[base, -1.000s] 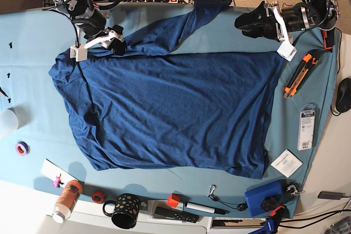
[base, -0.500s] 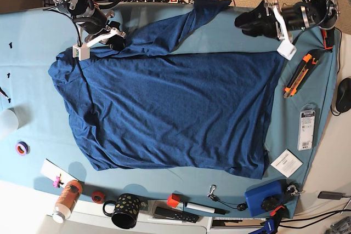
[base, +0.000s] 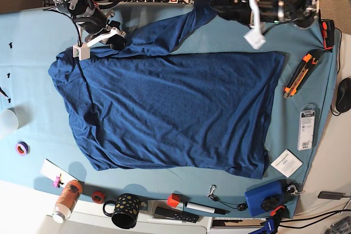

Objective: Layout the t-shirt on the table in an organized manner, then fold the t-shirt properly
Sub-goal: 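Move the left gripper to the folded-over sleeve and grasp its edge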

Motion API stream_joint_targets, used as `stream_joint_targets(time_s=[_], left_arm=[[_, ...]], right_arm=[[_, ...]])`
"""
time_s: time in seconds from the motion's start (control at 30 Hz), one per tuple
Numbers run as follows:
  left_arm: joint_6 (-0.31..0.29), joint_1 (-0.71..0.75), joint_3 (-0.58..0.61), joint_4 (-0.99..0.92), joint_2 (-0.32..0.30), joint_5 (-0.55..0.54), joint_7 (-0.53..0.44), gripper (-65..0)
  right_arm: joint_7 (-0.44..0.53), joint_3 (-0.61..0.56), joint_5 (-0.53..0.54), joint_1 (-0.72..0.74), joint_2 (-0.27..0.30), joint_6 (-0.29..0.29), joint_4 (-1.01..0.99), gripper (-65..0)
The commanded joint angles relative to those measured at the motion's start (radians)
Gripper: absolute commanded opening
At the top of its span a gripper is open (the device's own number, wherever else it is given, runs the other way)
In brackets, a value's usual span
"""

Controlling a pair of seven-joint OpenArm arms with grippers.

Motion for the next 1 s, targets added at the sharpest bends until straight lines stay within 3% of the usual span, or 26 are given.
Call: stream_joint_targets(time_s=[0.0,0.23,0.43,0.7,0.83,0.97], left_arm=[[-0.005,-0.011,0.006,0.016,-0.010,-0.026,-0.010,-34.1],[-0.005,-0.018,0.011,0.016,-0.010,-0.006,-0.010,-34.1],[-0.005,-0.018,0.011,0.016,-0.010,0.154,-0.063,-34.1],[-0.005,-0.018,0.011,0.016,-0.011,0.158,-0.064,-34.1],[-0.005,-0.028,0.009,0.016,-0.016,0.234,-0.098,-34.1],[-0.005,-0.029,0.009,0.016,-0.016,0.237,-0.104,-34.1]], right_arm=[[0.007,0.000,0.021,0.002,0.000,0.007,0.014,-65.0],[0.007,0.000,0.021,0.002,0.000,0.007,0.014,-65.0],[0.007,0.000,0.021,0.002,0.000,0.007,0.014,-65.0],[0.007,0.000,0.021,0.002,0.000,0.007,0.014,-65.0],[0.007,0.000,0.022,0.002,0.000,0.007,0.014,-65.0],[0.007,0.000,0.022,0.002,0.000,0.007,0.014,-65.0]])
